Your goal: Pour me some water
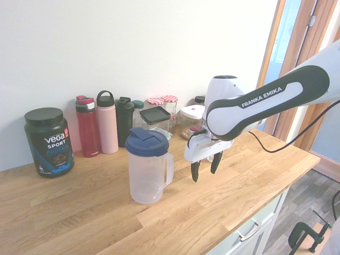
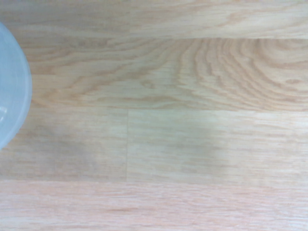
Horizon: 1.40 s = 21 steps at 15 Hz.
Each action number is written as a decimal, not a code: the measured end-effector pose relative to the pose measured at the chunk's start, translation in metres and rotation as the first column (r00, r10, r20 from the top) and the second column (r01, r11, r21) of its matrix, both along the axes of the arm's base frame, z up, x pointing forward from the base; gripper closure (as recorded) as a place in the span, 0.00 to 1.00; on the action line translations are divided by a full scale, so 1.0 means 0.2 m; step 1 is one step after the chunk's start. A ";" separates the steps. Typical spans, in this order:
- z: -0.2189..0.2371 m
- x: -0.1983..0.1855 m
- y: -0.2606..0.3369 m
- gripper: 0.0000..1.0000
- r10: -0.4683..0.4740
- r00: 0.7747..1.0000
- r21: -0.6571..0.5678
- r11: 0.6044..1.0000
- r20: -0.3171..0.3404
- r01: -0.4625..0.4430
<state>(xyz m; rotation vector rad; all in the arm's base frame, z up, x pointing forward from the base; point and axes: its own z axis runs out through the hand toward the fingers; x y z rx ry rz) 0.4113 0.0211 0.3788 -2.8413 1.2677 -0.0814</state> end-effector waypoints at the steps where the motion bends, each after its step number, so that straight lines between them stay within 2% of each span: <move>1: 0.00 0.00 0.00 0.00 0.002 1.000 0.000 1.000 0.000 -0.002; 5: 0.08 0.01 0.03 0.00 0.016 1.000 -0.003 1.000 -0.004 -0.016; 8: 0.30 -0.12 0.16 0.00 0.070 0.997 -0.021 0.997 0.009 -0.070; 10: 0.49 -0.25 0.29 0.00 0.129 0.990 -0.026 0.991 0.063 -0.128; 13: 0.62 -0.38 0.49 0.00 0.256 0.953 -0.068 0.966 0.163 -0.248; 16: 0.55 -0.35 0.61 0.00 0.316 0.916 -0.106 0.948 0.248 -0.299; 20: 0.41 -0.27 0.71 0.00 0.330 0.909 -0.100 0.944 0.256 -0.314; 21: 0.39 -0.25 0.73 1.00 0.308 0.912 -0.088 0.951 0.271 -0.295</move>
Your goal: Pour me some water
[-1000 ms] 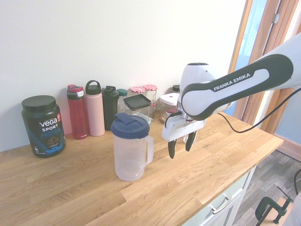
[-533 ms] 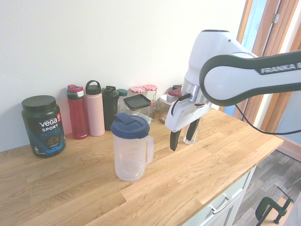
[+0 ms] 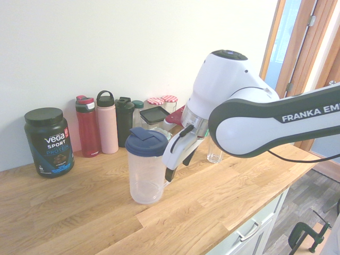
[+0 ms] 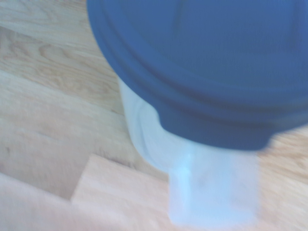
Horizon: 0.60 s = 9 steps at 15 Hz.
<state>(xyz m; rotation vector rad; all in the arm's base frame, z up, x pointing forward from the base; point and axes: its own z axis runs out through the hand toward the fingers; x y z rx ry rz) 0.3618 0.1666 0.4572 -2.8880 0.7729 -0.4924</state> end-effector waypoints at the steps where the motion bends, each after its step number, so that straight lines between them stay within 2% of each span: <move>1: -0.01 0.03 0.02 1.00 -0.020 1.000 0.016 1.000 0.009 0.020; 5: -0.05 0.14 0.04 1.00 -0.076 0.996 0.015 0.997 0.038 0.076; 9: -0.03 0.18 0.06 1.00 -0.079 0.996 0.021 0.997 0.049 0.078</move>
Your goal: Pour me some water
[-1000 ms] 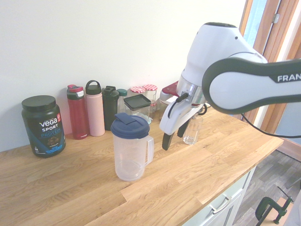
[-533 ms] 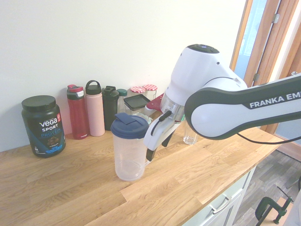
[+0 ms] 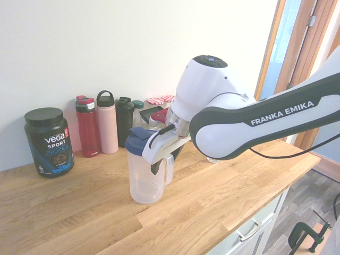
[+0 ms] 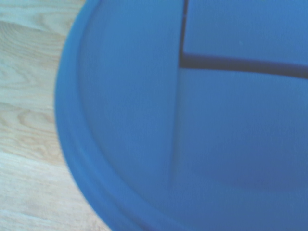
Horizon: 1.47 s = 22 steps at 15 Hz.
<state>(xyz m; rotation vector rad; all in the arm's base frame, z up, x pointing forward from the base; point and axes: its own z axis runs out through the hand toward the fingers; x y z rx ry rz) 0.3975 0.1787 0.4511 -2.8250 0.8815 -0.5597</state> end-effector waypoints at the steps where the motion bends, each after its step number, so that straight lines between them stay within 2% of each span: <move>1: 0.00 0.00 0.00 1.00 0.001 1.000 0.002 1.000 0.001 -0.001; 15: 0.01 -0.06 0.03 1.00 0.005 1.000 -0.002 1.000 -0.015 -0.005; 18: 0.07 -0.20 -0.02 1.00 0.011 1.000 -0.015 1.000 -0.007 -0.011; 20: 0.20 -0.33 -0.08 1.00 0.025 1.000 -0.011 1.000 0.014 -0.024; 22: 0.30 -0.46 -0.17 1.00 0.014 1.000 -0.008 1.000 0.002 -0.014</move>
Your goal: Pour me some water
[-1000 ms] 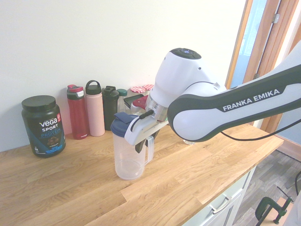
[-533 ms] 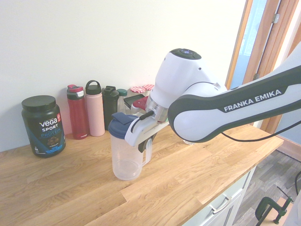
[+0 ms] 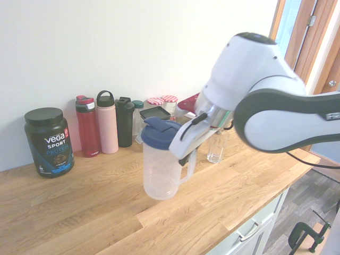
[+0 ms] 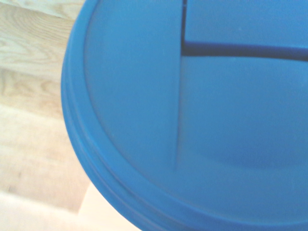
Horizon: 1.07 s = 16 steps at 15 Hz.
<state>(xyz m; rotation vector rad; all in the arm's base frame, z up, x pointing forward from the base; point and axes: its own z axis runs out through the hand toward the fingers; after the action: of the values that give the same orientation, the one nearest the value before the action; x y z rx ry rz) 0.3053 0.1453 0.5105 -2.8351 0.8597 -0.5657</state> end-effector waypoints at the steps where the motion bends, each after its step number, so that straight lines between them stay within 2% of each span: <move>1: 0.04 -0.07 -0.07 1.00 -0.013 1.000 -0.004 1.000 -0.009 0.013; 5: 0.15 -0.29 -0.39 1.00 -0.046 0.998 -0.001 0.999 -0.037 0.046; 10: 0.21 -0.44 -0.78 1.00 0.004 0.998 0.008 1.000 -0.061 -0.004; 13: 0.17 -0.50 -1.14 1.00 0.030 0.997 0.049 0.998 -0.070 -0.027; 16: 0.05 -0.57 -1.53 1.00 0.025 0.996 0.148 0.989 -0.081 -0.013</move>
<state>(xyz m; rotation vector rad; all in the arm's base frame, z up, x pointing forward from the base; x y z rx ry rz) 0.1923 -0.1602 0.5212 -2.7457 0.8492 -0.3675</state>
